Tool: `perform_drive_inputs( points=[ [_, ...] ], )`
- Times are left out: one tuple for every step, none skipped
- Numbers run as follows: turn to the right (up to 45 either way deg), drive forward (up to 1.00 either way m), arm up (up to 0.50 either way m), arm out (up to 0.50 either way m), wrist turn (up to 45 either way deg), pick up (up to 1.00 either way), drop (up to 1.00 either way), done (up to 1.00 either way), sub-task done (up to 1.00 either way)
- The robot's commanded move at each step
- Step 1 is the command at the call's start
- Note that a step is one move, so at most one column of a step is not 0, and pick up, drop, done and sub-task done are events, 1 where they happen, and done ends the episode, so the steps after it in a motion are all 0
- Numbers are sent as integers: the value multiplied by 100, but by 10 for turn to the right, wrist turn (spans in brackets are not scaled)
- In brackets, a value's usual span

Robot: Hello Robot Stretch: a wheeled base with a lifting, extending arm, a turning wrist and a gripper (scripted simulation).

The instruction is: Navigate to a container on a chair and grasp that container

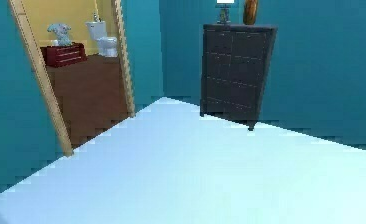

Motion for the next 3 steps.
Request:
perform_drive_inputs(
  points=[
    [0, 25, 0, 0, 0, 0, 0, 0, 0],
    [-390, 0, 0, 0, 0, 0, 0, 0, 0],
    [0, 100, 0, 0, 0, 0, 0, 0, 0]
  ],
)
